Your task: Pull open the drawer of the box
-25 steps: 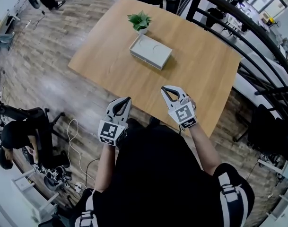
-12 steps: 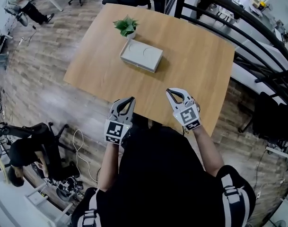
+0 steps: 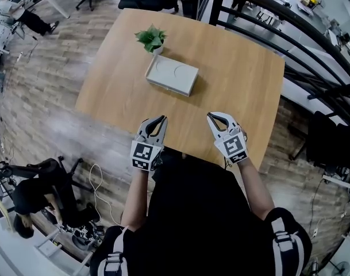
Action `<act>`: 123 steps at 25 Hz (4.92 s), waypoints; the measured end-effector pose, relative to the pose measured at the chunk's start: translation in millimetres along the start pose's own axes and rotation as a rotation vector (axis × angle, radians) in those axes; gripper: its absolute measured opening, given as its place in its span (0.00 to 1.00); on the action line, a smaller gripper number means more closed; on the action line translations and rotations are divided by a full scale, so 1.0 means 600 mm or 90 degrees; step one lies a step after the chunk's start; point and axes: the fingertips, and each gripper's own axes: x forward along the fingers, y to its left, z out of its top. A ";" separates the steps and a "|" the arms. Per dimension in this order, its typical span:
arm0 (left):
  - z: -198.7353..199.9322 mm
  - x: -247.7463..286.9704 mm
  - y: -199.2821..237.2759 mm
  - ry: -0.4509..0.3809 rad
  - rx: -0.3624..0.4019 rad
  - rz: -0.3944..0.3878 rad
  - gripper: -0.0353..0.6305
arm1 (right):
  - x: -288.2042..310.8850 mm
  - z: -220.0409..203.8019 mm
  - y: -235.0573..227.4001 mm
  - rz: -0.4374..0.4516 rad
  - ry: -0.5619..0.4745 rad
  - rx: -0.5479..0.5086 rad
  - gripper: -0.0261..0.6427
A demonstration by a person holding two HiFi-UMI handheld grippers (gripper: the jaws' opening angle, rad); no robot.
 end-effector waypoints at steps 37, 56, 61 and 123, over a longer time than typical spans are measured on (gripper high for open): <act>-0.157 0.244 0.171 0.127 -0.031 -0.075 0.22 | 0.139 -0.014 -0.026 0.001 0.098 0.079 0.08; -0.245 0.321 0.224 0.211 -0.076 -0.023 0.25 | 0.168 -0.024 -0.025 0.007 0.126 0.086 0.08; -0.255 0.332 0.230 0.220 -0.083 -0.027 0.25 | 0.168 -0.032 -0.025 0.002 0.134 0.093 0.08; -0.305 0.289 0.206 0.253 -0.159 -0.023 0.18 | 0.141 -0.021 0.009 -0.001 0.118 0.087 0.08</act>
